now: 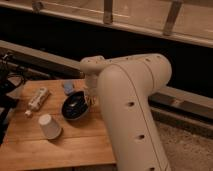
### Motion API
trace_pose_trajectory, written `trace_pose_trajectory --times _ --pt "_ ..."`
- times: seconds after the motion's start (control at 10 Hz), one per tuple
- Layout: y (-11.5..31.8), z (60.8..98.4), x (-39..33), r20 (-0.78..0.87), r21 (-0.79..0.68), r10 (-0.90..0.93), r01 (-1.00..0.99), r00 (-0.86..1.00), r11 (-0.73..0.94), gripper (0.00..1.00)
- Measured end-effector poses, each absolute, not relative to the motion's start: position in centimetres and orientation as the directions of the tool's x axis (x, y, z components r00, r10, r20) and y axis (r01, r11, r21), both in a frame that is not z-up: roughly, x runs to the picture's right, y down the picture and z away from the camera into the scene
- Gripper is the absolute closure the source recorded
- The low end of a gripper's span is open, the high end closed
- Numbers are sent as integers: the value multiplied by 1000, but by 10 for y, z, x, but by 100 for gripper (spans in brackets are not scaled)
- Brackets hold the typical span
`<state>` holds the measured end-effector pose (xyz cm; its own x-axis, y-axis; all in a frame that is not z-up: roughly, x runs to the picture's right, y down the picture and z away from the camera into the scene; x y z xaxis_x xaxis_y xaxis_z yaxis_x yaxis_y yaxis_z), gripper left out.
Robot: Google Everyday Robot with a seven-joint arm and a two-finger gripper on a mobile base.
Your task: Drag the ceramic bowl in a circle
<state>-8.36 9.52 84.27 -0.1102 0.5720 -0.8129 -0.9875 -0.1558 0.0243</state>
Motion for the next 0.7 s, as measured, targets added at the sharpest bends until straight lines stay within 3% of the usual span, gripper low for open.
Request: trace_pose_trajectory --times 0.7 --pt "97 838 -83 -805 39 581 -987 -125 -159 69"
